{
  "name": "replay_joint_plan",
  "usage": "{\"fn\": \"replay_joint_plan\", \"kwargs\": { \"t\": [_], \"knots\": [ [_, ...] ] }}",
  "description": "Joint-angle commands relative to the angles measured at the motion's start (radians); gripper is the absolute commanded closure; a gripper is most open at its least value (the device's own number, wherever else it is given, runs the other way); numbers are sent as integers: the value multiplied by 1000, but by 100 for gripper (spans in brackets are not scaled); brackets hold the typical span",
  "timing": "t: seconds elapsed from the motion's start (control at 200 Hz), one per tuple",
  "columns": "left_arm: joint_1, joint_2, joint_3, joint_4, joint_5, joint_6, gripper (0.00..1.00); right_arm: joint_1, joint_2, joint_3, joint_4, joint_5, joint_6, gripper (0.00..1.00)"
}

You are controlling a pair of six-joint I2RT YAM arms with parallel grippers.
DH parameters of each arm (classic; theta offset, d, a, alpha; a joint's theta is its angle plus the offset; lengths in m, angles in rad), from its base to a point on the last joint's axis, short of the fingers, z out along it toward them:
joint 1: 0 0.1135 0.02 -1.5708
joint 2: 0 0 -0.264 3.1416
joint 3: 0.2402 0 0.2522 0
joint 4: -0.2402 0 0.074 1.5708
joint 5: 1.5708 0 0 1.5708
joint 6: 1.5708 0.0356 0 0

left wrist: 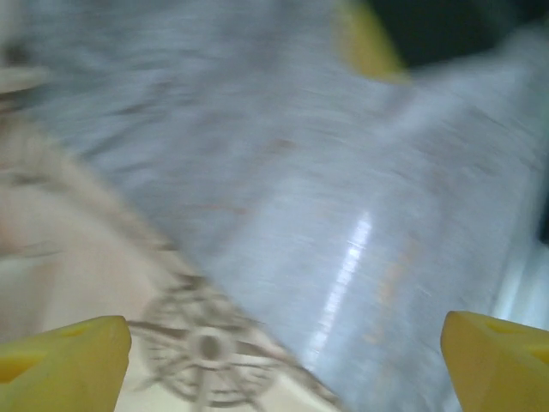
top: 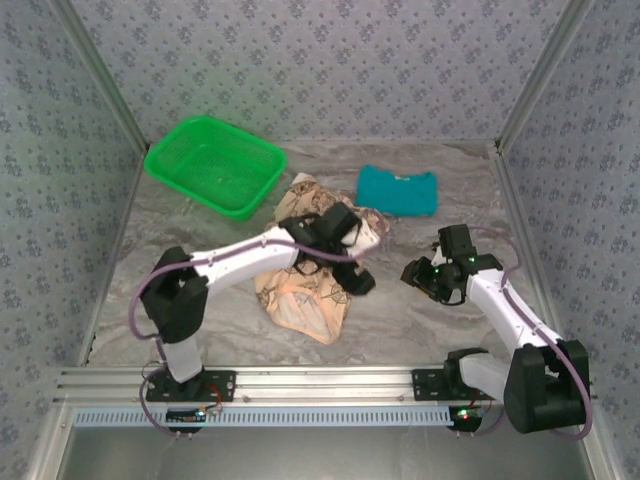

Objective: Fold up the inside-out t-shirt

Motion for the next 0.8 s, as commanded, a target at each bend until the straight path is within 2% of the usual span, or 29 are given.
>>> {"fn": "replay_joint_plan", "kwargs": {
  "t": [0.0, 0.22, 0.335, 0.395, 0.435, 0.47, 0.55, 0.59, 0.67, 0.795],
  "knots": [
    [-62, -5, -109, -137, 20, 234, 8, -6, -29, 35, -45, -31, 9, 50],
    [-128, -70, -271, -127, -179, 240, 6, -15, -58, 32, -75, -49, -22, 50],
    [-154, -3, -277, -99, -292, 211, 6, -25, -53, 34, -77, -56, -35, 50],
    [-155, 41, -267, -68, -392, 164, 7, -30, -51, 37, -75, -59, -36, 50],
    [-154, 64, -258, -46, -407, 150, 8, -30, -51, 35, -70, -62, -34, 50],
    [-156, 79, -245, -28, -408, 140, 16, -30, -51, 36, -64, -68, -31, 50],
    [-157, 89, -202, 2, -351, 121, 53, -30, -50, 35, -54, -78, -28, 51],
    [-157, 85, -177, 18, -325, 104, 65, -31, -50, 37, -56, -82, -31, 51],
    [-156, 75, -115, 37, -266, 58, 77, -33, -49, 49, -70, -75, -45, 51],
    [-130, 89, 9, 50, -135, -54, 88, -39, -53, 42, -75, -62, -65, 51]
  ]
}}
